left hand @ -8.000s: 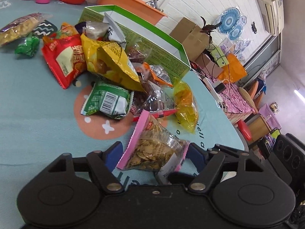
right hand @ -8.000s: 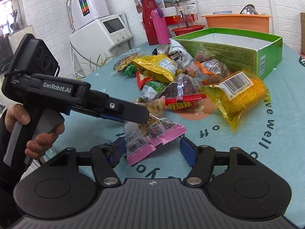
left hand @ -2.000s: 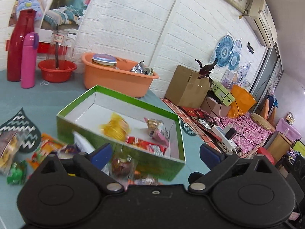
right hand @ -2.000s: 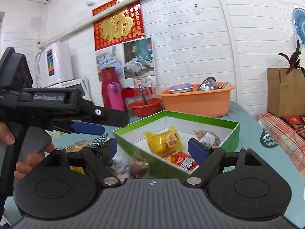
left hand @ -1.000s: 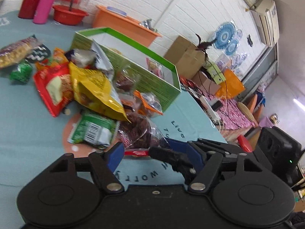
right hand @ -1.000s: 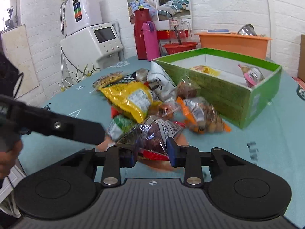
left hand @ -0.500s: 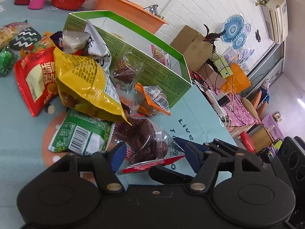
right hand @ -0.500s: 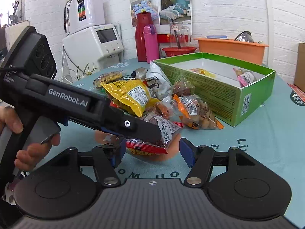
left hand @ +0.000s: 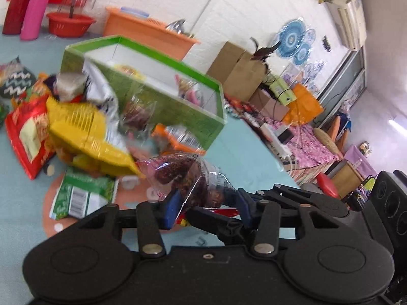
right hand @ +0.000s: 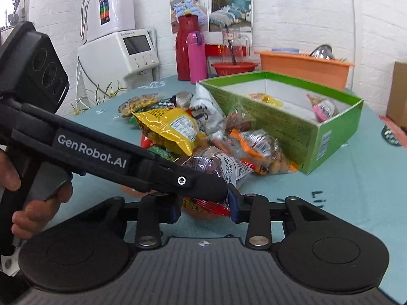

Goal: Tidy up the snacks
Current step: 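Carry the clear bag into the green box and release it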

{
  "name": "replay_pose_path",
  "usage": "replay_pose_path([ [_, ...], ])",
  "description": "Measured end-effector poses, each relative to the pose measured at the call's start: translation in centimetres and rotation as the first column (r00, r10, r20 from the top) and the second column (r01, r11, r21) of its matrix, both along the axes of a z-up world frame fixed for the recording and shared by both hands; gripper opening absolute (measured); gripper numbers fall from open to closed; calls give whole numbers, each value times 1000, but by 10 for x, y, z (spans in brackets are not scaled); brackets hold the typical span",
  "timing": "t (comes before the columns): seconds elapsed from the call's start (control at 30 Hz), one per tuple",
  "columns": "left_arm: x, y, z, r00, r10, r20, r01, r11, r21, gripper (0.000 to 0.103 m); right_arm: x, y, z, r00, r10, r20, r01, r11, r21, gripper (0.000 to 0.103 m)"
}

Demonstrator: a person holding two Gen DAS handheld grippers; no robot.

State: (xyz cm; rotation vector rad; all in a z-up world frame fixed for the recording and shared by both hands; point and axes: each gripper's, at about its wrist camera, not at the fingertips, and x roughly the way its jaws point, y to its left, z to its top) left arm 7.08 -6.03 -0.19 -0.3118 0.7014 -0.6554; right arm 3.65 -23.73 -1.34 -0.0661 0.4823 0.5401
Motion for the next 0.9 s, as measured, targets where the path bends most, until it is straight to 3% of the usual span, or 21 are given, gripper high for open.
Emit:
replay_pose_path([
  [0.2,-1,-3,39,990,-12,140,14,1000,-15,78,-7,-8,32,988,-9,156,7,1000,17,62],
  [0.37,28,-11,53,984,-12,178,15,1000,-15,78,21,-9,46,975,-37,217,32,999,26,62],
  [0.63,96,-19,51,983,-43,178,45,999,-10,78,74,-15,50,971,-116,208,105,993,62,62],
  [0.7,112,-22,47,987,-37,156,38,999,-7,78,89,-18,47,974,-130,184,116,990,85,61],
  [0.77,128,-24,42,990,-49,131,52,998,-19,71,102,-19,42,978,-136,156,121,987,102,58],
  [0.9,152,-27,35,992,-59,109,60,998,-9,71,122,-20,35,979,-157,134,144,984,104,56],
])
